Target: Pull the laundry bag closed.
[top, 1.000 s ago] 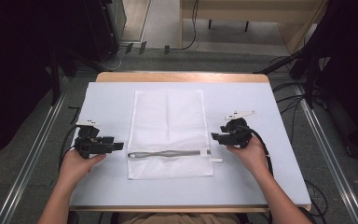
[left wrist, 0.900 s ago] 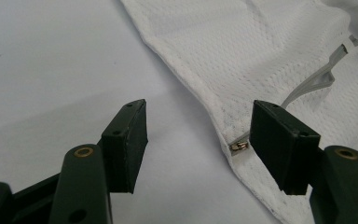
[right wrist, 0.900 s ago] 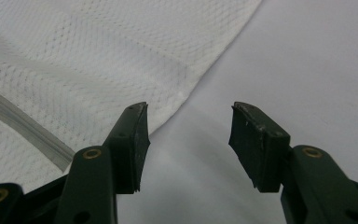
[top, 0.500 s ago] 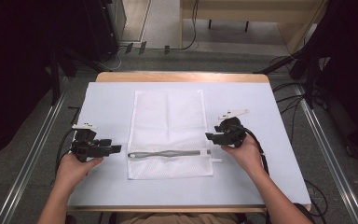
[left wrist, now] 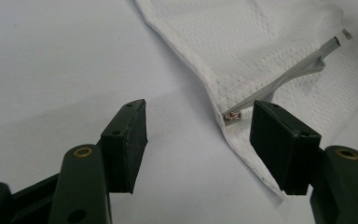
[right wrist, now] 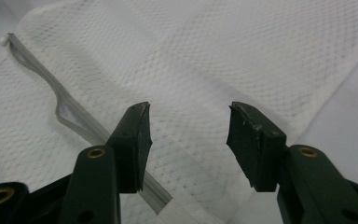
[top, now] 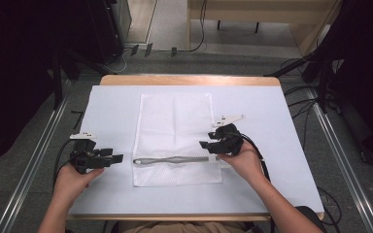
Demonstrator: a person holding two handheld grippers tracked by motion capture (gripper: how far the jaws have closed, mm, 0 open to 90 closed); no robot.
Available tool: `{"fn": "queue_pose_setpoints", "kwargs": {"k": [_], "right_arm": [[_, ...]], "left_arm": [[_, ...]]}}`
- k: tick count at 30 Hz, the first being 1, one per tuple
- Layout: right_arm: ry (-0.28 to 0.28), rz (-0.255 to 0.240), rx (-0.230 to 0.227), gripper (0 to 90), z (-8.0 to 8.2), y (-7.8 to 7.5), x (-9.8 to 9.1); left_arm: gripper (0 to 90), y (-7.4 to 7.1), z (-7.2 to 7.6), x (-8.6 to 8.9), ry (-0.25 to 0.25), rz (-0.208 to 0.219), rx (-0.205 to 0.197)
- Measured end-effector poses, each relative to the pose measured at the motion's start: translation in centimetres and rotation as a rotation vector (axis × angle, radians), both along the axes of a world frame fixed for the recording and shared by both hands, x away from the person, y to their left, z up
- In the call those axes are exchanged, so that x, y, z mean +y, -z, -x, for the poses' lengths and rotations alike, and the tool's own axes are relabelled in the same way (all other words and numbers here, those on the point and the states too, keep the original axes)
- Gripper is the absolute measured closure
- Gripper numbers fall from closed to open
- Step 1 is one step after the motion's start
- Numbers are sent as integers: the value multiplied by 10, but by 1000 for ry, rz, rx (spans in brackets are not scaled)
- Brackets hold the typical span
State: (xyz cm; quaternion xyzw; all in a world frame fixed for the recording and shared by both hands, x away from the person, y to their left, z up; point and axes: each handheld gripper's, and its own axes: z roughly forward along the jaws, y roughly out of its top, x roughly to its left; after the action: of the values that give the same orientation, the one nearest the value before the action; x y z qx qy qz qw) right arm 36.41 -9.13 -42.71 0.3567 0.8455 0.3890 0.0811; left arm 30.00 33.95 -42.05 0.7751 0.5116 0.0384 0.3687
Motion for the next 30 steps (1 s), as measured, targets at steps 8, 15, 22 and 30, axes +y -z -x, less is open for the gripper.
{"fn": "queue_pose_setpoints", "kwargs": {"k": [8,15,22,30], "right_arm": [[-53,5,8,513,6,-2,14],[-90,-4,6,529,7,-10,27],[-135,-13,9,535,12,-16,45],[-171,-34,13,581,11,-23,70]], "left_arm": [[373,1,0,-1,7,-5,-7],[369,0,1,3,20,11,-32],[384,2,2,6,9,11,-18],[425,2,0,9,7,-16,-7]]}}
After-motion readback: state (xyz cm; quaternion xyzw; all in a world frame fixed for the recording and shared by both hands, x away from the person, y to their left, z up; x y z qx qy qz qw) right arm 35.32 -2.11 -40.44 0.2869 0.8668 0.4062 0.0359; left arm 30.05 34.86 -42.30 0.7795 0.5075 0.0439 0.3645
